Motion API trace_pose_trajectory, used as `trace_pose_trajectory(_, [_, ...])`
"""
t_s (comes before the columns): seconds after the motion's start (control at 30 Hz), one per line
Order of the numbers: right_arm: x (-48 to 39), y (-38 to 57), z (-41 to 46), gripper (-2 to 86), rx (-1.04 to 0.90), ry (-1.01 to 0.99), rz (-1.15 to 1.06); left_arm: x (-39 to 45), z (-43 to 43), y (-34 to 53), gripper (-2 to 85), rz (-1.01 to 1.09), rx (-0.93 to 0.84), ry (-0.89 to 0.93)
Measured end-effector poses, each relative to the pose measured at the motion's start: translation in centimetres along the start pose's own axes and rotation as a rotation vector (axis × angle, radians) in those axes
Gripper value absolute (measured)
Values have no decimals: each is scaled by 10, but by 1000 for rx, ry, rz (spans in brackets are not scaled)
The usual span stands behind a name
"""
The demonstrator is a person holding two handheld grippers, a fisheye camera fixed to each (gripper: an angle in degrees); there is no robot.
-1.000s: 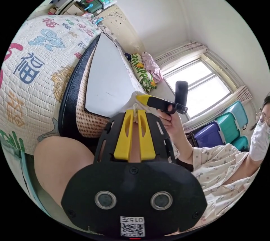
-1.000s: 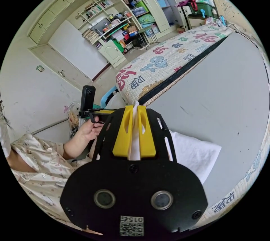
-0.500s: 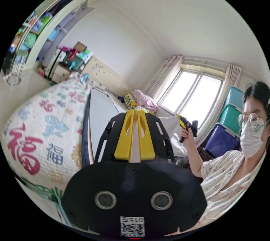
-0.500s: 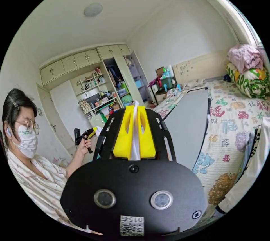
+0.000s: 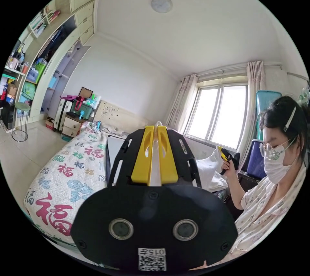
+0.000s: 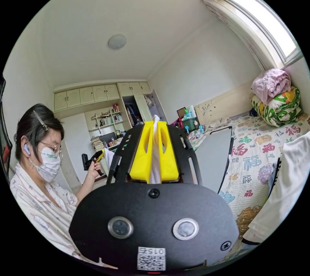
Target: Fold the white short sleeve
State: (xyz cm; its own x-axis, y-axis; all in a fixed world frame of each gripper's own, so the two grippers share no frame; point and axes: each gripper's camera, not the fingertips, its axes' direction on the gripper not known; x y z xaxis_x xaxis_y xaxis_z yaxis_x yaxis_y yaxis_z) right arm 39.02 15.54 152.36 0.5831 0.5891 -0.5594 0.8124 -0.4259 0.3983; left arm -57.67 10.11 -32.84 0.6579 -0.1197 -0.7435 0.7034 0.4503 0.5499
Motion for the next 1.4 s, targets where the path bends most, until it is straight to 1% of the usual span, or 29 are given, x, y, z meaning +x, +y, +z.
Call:
trace_pose_trajectory(0.07, [8, 2, 0, 7, 16, 11, 15, -17, 5, 11, -3, -23, -3, 2])
trace_pose_trajectory(0.13, [21, 2, 5, 7, 27, 22, 33, -51, 23, 30, -3, -70, -23, -5])
trace_pose_trajectory(0.27, [81, 5, 48, 9, -26, 94, 137, -112, 77, 66, -2, -154, -90, -20])
trace_pose_trajectory(0.33, [117, 6, 82, 11, -72, 155, 184, -158, 133, 93, -1, -194, -170, -55])
trace_pose_trajectory(0.4, [174, 8, 144, 15, -164, 296, 229, -200, 186, 118, 2, -226, -246, -105])
trace_pose_trajectory(0.43, [192, 9, 163, 18, -188, 332, 247, -232, 227, 137, 4, -253, -300, -146])
trace_pose_trajectory(0.47, [227, 11, 201, 22, -231, 375, 287, -263, 270, 158, 10, -271, -353, -188])
trace_pose_trajectory(0.5, [264, 14, 239, 30, -287, 409, 334, -278, 292, 169, 13, -278, -381, -213])
trace_pose_trajectory(0.53, [281, 17, 256, 34, -325, 428, 359, -305, 331, 190, 24, -301, -427, -257])
trace_pose_trajectory(0.57, [307, 21, 285, 38, -394, 475, 407, -320, 361, 207, 42, -288, -456, -287])
trace_pose_trajectory(0.6, [317, 20, 301, 42, -426, 489, 438, -324, 371, 213, 55, -281, -466, -301])
trace_pose_trajectory(0.63, [315, 17, 306, 44, -426, 463, 419, -326, 385, 220, 71, -270, -480, -310])
trace_pose_trajectory(0.7, [288, 3, 318, 51, -479, 334, 275, -314, 395, 223, 79, -203, -523, -257])
trace_pose_trajectory(0.73, [282, 1, 319, 54, -513, 310, 249, -303, 397, 226, 80, -152, -585, -219])
trace_pose_trajectory(0.77, [272, 0, 319, 61, -588, 282, 217, -296, 395, 230, 82, -122, -662, -185])
trace_pose_trajectory(0.8, [266, 0, 312, 63, -639, 283, 207, -295, 393, 233, 82, -115, -700, -169])
trace_pose_trajectory(0.87, [261, 0, 294, 70, -674, 300, 207, -299, 369, 246, 84, -151, -806, -137])
trace_pose_trajectory(1.03, [267, -5, 234, 101, -682, 454, 310, -315, 327, 281, 88, -245, -963, -170])
trace_pose_trajectory(1.1, [273, -7, 214, 114, -703, 531, 375, -318, 325, 298, 94, -276, -1021, -152])
trace_pose_trajectory(1.17, [276, -6, 206, 120, -745, 566, 428, -317, 332, 319, 95, -311, -1079, -121])
trace_pose_trajectory(1.2, [278, -5, 203, 122, -778, 580, 466, -314, 334, 323, 95, -311, -1087, -117])
trace_pose_trajectory(1.27, [274, -10, 199, 120, -775, 576, 472, -302, 344, 331, 94, -293, -1109, -104])
trace_pose_trajectory(1.33, [271, -21, 199, 118, -777, 562, 471, -291, 356, 331, 85, -265, -1109, -133])
trace_pose_trajectory(1.4, [271, -34, 206, 110, -819, 535, 470, -287, 365, 327, 67, -255, -1120, -157])
